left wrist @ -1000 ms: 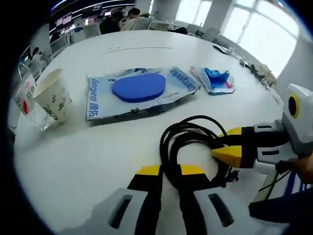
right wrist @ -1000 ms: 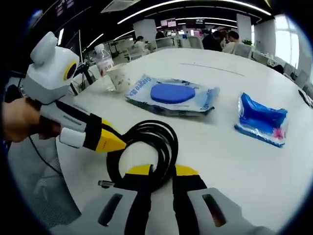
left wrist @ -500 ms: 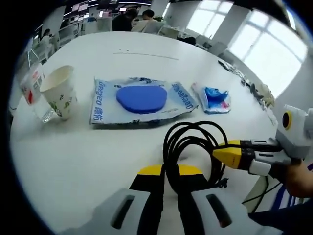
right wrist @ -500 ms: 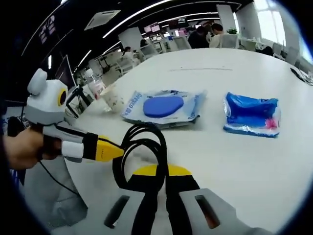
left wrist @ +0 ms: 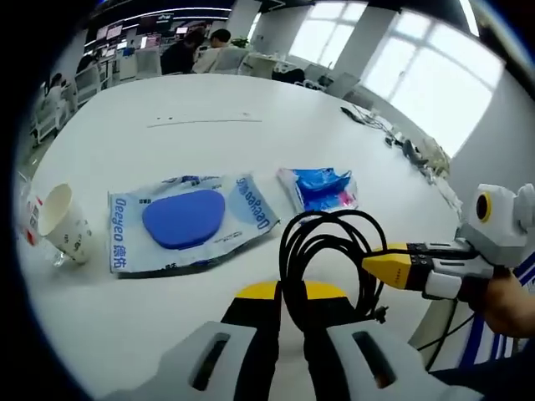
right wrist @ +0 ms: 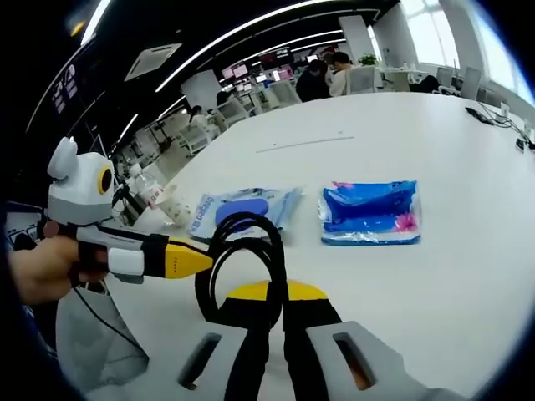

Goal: Arrange the tabletop items into an orderly group along one side of the table until the central work area is clear of visible clutter.

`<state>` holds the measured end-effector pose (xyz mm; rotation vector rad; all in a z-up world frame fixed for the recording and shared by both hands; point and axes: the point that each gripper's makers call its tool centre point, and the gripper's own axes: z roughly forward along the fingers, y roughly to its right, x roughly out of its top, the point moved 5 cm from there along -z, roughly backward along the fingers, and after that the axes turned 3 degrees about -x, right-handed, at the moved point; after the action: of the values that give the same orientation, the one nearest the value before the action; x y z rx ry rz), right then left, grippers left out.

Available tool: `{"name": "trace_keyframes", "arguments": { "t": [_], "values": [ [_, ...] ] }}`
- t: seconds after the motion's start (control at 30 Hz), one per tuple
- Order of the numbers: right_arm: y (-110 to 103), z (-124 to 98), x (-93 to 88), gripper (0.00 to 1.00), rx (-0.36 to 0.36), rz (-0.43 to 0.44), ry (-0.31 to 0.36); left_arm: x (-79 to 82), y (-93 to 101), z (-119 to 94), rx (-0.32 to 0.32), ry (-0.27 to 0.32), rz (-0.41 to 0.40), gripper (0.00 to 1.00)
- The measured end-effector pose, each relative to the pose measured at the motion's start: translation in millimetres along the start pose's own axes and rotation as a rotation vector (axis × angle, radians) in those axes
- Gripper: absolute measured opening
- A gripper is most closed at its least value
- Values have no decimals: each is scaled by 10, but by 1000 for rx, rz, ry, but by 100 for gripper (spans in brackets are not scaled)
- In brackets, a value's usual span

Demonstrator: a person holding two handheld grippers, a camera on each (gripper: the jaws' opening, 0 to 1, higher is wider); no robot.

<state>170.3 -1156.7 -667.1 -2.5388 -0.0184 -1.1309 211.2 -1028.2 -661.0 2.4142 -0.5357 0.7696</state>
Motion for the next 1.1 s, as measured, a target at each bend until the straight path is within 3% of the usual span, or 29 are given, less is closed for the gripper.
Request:
{"name": "trace_keyframes", "arguments": {
  "t": [0.23,0.6,1.1],
  "values": [
    [227,-94,47,0,-27,27,16,97,193,164,-23,-11,30,4],
    [448,-121,29,0,-37,43,11,100,322,350,-30,-31,31,4],
    [613,19,-123,1,0,-3,-80,-81,317,564,4,-81,15,4]
  ]
}}
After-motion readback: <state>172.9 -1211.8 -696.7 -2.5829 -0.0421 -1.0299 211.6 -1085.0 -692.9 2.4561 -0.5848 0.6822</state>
